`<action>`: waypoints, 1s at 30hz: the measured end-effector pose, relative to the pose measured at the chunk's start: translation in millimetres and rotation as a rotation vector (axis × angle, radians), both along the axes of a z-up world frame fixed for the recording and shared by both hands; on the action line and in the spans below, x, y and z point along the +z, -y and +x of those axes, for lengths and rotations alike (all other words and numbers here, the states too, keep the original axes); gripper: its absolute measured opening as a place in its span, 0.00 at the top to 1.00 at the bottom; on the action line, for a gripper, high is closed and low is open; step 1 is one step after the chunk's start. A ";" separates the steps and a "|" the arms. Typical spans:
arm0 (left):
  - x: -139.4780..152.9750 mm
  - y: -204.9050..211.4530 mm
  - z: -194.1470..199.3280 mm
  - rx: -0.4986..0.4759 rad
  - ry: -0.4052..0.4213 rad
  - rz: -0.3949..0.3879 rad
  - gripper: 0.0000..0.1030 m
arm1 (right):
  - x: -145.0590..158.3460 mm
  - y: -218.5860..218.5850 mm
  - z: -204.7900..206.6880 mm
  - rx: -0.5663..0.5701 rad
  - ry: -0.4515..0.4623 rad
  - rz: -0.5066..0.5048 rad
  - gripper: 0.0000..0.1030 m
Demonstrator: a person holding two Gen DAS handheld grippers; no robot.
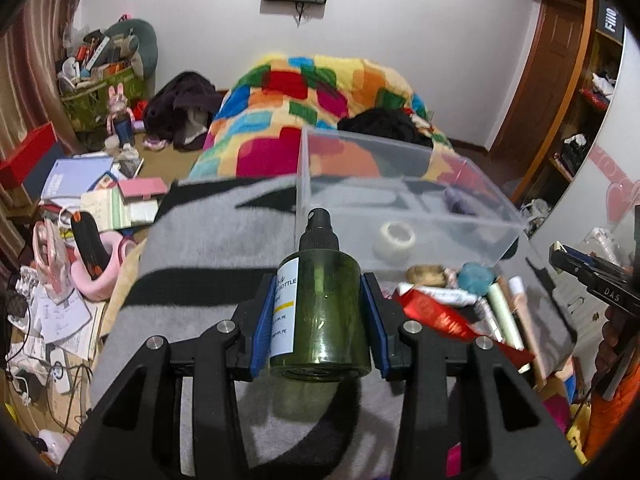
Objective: Organize objects
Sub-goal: 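Place the green bottle in the clear box with the left gripper while the right places the small box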
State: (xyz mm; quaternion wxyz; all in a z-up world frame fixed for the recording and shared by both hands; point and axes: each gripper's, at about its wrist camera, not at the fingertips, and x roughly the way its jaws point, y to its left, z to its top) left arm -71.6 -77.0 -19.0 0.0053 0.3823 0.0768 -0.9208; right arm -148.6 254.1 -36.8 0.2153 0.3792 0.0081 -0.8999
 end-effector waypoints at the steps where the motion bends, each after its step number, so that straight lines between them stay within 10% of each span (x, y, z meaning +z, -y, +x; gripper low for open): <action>1: 3.6 -1.1 -0.4 -0.002 -0.009 0.000 0.60 | 5.4 2.2 0.2 0.007 -0.011 -0.009 0.64; 16: 33.4 -15.0 -37.8 -0.057 -0.063 0.018 0.60 | 30.9 52.0 -23.6 0.105 -0.060 -0.045 0.64; 30: 11.7 -20.6 -107.0 -0.084 0.063 0.039 0.60 | 4.7 88.7 -78.4 0.136 0.069 -0.017 0.64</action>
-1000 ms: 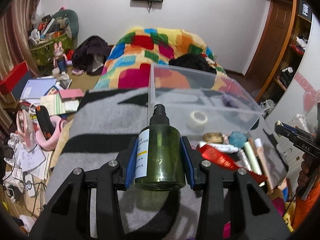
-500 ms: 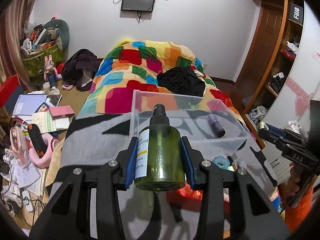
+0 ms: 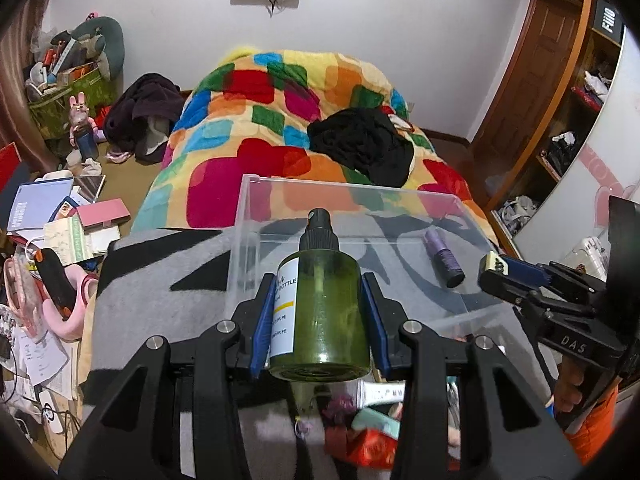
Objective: Organize objects
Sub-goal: 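Place the green bottle in the clear box with the left gripper while the right places the small box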
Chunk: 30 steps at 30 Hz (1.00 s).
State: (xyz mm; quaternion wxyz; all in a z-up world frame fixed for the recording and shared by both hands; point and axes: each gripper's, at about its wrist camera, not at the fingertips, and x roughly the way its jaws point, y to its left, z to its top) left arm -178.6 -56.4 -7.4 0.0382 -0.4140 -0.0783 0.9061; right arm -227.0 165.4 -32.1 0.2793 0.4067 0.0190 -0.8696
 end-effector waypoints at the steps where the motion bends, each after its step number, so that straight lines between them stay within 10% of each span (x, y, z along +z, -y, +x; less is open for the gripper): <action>1: -1.7 -1.8 -3.6 -0.003 0.008 -0.003 0.60 | -2.2 2.5 -2.6 -0.001 0.007 0.006 0.64; 30: -32.6 -16.0 -46.3 -0.029 0.119 -0.079 0.55 | -25.1 49.9 -26.1 0.051 0.042 0.142 0.63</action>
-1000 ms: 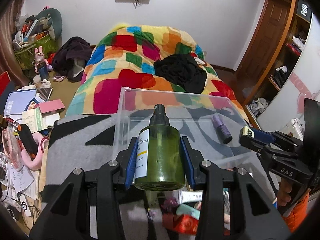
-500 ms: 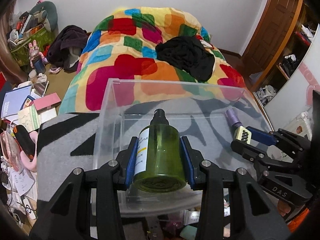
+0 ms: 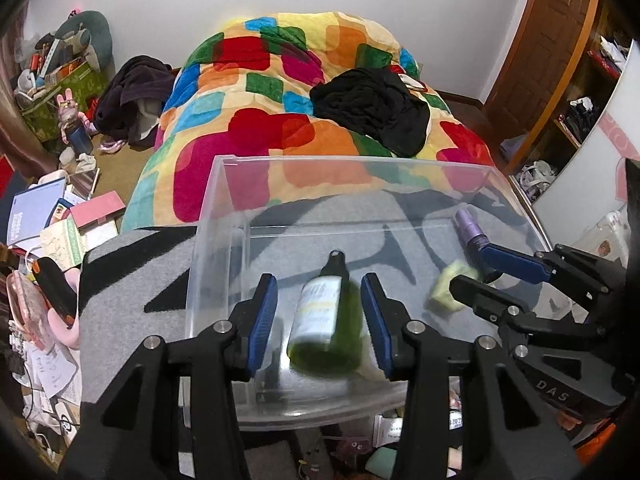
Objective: Organize objects
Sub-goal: 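Place the green bottle in the clear box with the left gripper while the right places the small box, then grasp the red packet with the left gripper while the right grasps the beige cosmetic tube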
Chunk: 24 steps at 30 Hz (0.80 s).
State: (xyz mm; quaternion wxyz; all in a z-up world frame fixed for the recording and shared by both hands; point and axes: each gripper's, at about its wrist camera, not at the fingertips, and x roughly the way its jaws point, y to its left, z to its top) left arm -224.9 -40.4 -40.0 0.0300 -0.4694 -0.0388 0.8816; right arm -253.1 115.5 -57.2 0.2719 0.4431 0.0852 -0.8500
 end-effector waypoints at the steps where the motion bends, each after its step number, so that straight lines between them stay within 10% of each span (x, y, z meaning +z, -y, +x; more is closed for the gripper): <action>1: 1.5 -0.7 1.9 0.000 -0.006 -0.001 0.51 | 0.4 -0.2 0.1 0.000 0.003 0.000 0.63; 24: 17.5 -30.4 93.0 -0.066 -0.093 -0.027 0.23 | 32.6 -53.5 69.6 -0.071 -0.114 -0.048 0.35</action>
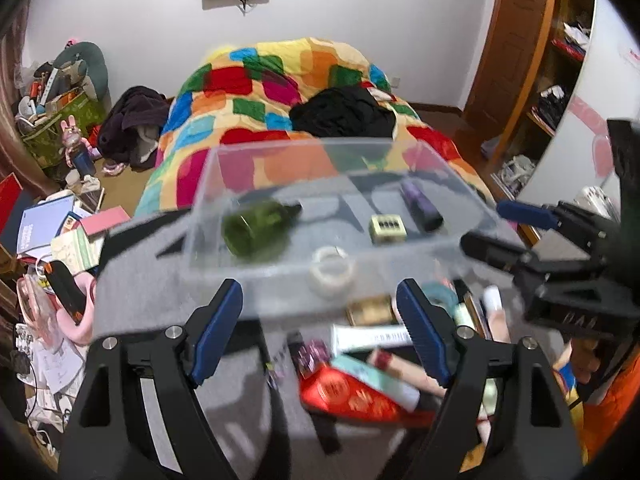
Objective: Organize objects
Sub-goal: 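Grasp the red packet with the left gripper while the right grasps the beige cosmetic tube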
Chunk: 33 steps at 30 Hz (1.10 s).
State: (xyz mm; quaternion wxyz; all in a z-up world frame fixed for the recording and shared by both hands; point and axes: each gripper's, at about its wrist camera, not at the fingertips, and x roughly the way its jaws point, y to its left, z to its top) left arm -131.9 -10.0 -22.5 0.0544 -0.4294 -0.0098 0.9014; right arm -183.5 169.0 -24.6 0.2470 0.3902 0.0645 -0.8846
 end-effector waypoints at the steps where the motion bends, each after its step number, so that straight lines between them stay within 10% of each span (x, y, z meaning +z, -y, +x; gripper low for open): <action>1: -4.2 -3.0 2.8 -0.007 0.010 -0.003 0.23 | -1.8 -5.5 5.3 -0.012 -0.001 0.000 0.34; 13: -37.4 -8.0 44.3 0.023 0.038 -0.131 0.23 | -50.8 -34.2 53.7 -0.049 0.087 0.059 0.32; 33: -44.3 46.6 102.4 0.178 0.105 0.123 0.15 | -45.7 -74.1 73.1 -0.099 0.029 0.054 0.32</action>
